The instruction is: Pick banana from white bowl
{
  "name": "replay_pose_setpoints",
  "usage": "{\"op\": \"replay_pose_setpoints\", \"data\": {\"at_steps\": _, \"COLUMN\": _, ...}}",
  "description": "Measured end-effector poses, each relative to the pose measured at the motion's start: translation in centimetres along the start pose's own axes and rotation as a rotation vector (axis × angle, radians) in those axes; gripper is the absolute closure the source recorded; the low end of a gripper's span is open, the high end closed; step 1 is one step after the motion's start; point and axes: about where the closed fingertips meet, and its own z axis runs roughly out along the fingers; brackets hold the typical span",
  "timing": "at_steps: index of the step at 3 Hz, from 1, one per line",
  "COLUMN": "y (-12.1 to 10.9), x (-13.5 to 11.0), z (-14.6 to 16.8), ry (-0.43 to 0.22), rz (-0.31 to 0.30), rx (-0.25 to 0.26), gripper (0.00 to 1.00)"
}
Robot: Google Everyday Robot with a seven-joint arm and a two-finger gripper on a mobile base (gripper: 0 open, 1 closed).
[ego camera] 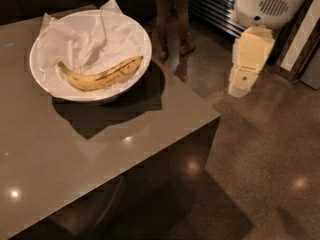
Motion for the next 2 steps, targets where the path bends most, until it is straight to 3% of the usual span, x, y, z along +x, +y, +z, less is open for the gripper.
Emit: {"op": "replay_pose_setpoints", "data": {"at_steps": 2, "y": -1.3, "x": -2.4, "z": -0.5, "ry": -0.065, "rz": -0.044, "rx": 0.051, "gripper": 0.0}}
